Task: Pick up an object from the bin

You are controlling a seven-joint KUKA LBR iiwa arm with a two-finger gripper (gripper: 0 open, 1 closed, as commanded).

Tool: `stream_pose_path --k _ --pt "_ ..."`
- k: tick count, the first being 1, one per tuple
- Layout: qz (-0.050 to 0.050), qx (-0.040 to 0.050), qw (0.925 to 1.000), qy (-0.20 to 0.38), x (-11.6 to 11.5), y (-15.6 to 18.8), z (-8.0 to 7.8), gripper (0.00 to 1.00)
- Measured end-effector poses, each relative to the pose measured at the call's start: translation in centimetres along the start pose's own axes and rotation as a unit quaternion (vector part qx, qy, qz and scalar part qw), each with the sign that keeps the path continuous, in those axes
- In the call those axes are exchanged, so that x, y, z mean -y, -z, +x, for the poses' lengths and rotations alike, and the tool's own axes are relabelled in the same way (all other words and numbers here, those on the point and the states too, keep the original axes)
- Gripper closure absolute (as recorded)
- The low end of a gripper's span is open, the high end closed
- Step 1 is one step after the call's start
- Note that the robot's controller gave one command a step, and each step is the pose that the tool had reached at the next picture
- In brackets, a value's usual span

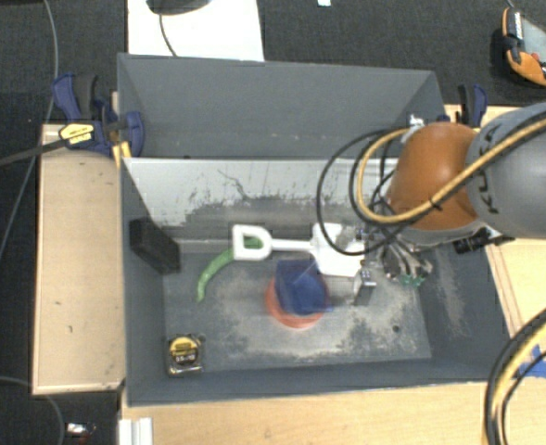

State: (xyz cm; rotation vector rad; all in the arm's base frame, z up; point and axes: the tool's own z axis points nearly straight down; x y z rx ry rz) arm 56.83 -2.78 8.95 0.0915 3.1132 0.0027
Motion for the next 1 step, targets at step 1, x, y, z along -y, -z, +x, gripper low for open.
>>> stream_pose_path --k 1 --pt "0.0 -0.0003 0.9994 0.035 1.14 -1.61 0.09 0.0"
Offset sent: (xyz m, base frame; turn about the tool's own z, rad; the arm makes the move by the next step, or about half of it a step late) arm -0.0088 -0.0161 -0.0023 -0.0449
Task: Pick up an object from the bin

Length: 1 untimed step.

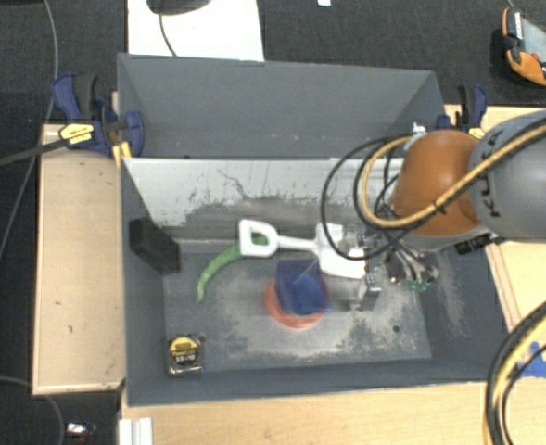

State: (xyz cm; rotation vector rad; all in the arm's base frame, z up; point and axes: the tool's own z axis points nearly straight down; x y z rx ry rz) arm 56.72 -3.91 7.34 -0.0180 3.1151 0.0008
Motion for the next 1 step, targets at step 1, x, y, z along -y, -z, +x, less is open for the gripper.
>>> stream_pose_path --k 1 --pt "0.0 -0.0005 1.0 -0.005 0.14 0.58 0.29 0.0"
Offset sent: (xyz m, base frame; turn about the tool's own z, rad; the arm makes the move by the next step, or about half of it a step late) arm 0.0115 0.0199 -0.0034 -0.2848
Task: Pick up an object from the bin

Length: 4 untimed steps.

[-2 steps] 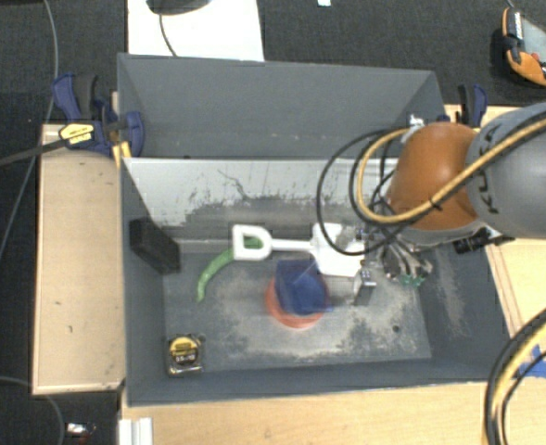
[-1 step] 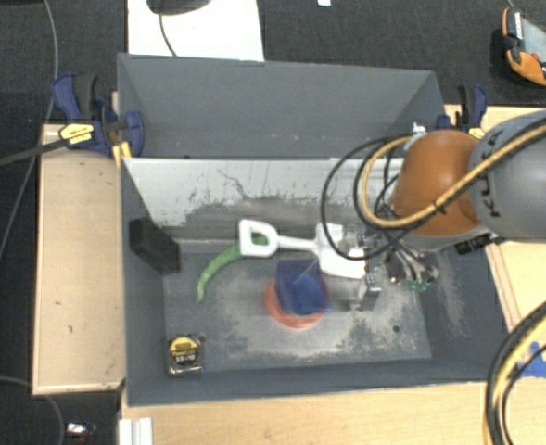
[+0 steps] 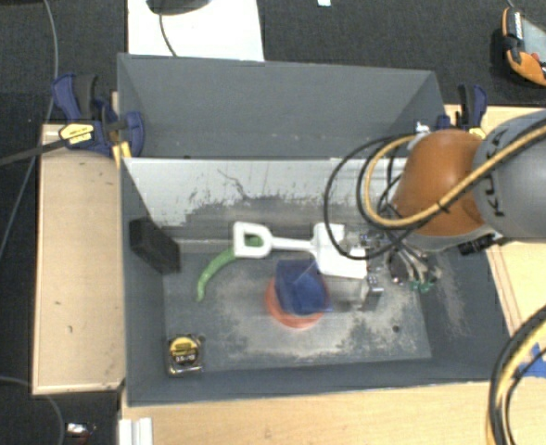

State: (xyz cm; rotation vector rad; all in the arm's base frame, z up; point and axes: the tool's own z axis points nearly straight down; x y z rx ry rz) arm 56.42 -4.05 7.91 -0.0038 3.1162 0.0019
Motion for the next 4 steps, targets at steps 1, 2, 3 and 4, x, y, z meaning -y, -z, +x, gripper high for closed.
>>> stream_pose_path --k 1,2,3,4 --pt "0.0 0.0036 0.9893 0.146 -2.15 -0.8 -1.61 1.0" --pt "0.0 0.0036 0.9894 0.145 -2.14 -0.8 -1.61 1.0" --pt "0.0 0.007 0.9897 0.143 -2.09 -0.2 -1.75 1.0" --pt "0.0 0.0071 0.9901 0.14 -2.06 -0.16 -2.55 1.0"
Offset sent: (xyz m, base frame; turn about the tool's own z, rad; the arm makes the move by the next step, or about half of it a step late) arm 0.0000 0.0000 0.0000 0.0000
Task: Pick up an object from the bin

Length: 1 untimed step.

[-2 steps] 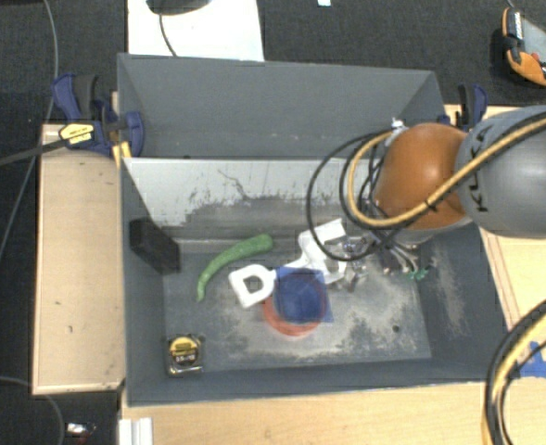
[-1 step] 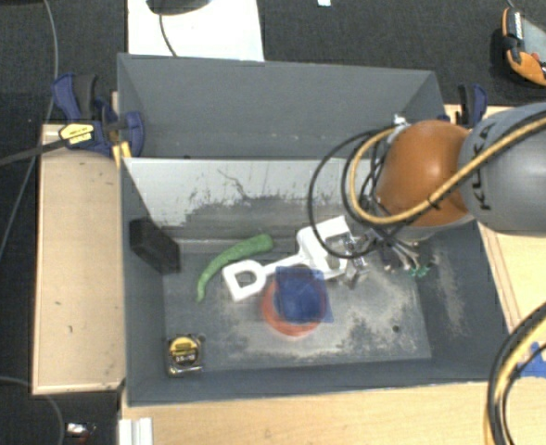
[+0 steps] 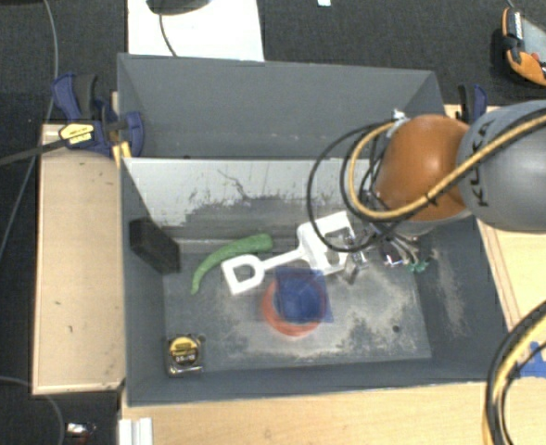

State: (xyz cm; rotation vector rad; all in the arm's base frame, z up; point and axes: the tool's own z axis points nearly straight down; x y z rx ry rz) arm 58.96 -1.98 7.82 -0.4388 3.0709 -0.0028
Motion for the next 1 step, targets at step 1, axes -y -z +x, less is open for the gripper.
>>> stream_pose_path --k 1 --pt "0.0 0.0005 0.9999 -0.016 -0.83 -0.17 -0.41 1.0"
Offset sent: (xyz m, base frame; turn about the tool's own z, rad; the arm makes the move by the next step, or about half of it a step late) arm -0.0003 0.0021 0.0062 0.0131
